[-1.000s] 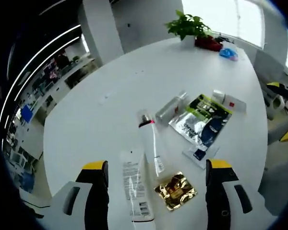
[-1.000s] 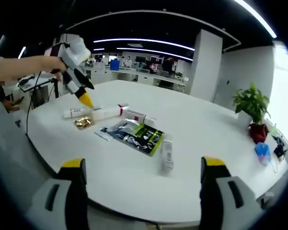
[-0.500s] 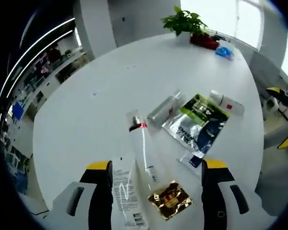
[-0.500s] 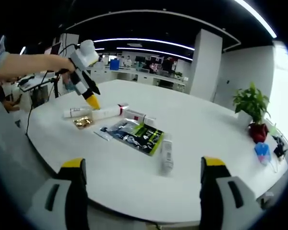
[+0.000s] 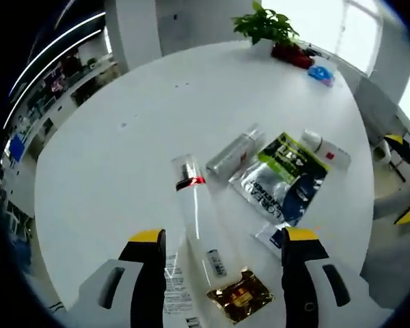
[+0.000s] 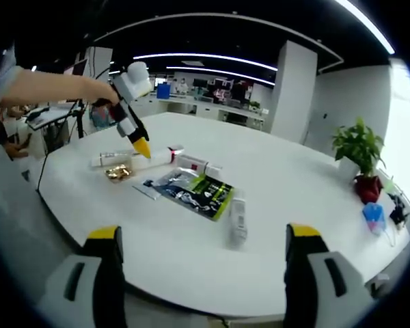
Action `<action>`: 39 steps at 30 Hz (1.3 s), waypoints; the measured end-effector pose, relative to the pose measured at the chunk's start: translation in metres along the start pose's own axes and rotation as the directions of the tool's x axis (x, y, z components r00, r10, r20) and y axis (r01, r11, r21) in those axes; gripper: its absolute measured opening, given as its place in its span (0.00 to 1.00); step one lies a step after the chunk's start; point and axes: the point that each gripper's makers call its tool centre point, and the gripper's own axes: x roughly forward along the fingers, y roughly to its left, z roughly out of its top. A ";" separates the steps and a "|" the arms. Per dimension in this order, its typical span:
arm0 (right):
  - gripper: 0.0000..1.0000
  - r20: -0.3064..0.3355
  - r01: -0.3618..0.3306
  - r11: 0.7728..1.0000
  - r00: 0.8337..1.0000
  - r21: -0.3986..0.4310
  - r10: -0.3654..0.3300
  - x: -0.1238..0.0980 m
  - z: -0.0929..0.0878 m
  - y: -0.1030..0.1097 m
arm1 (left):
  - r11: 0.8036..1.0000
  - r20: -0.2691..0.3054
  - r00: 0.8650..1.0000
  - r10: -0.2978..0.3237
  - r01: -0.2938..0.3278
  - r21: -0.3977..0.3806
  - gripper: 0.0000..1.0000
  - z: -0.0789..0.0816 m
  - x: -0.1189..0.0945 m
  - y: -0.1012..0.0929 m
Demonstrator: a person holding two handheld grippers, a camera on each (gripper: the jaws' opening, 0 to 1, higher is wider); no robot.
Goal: Arrange the skincare products in the storage area until every visible bottle or jar stands upright without overlapping.
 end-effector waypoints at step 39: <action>0.97 -0.026 0.008 1.000 1.000 0.006 -0.008 0.001 -0.005 -0.002 | 0.999 -0.196 0.980 -0.028 0.021 -0.036 0.42 -0.009 0.047 0.021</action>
